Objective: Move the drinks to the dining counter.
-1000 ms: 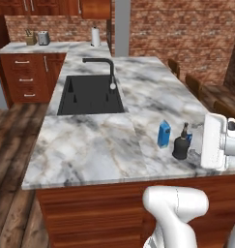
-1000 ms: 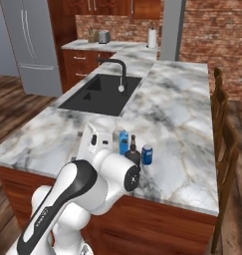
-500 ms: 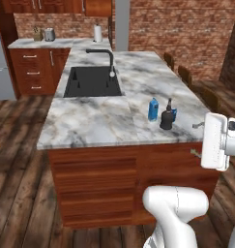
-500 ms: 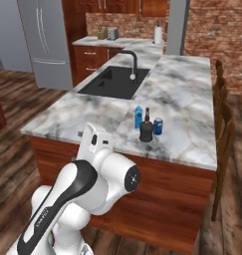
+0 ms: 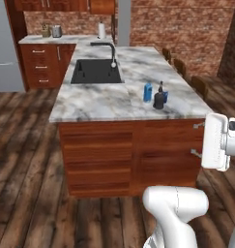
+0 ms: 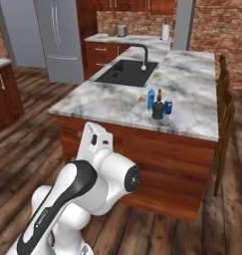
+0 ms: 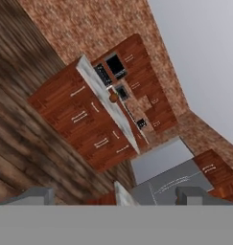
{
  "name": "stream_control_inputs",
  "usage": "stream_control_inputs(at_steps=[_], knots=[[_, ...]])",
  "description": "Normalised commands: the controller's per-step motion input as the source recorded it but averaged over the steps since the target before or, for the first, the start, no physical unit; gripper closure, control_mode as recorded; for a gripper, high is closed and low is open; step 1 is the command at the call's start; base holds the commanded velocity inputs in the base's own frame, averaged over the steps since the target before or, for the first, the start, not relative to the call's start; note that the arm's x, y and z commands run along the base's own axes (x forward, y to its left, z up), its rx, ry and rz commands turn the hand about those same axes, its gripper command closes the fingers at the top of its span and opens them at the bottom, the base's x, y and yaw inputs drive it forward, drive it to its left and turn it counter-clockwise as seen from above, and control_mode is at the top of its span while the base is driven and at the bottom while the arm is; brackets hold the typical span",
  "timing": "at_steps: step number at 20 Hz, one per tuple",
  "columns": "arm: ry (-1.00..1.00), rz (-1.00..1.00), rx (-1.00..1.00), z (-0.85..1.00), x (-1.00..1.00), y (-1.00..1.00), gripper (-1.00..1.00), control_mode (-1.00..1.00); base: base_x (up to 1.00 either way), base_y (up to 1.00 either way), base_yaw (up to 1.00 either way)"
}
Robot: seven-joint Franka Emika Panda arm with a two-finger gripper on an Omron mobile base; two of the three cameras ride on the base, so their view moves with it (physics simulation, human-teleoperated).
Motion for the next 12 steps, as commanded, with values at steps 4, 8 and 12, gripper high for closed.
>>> stream_control_inputs(at_steps=[4,8,12], knots=[[0.0,0.0,0.0,0.0,0.0,0.0,-1.0,1.0,-0.64,0.39,0.04],[0.0,0.0,0.0,0.0,0.0,0.0,-1.0,1.0,-0.59,0.61,0.05],[0.0,0.0,0.0,0.0,0.0,0.0,-1.0,1.0,-0.47,0.77,0.02]])
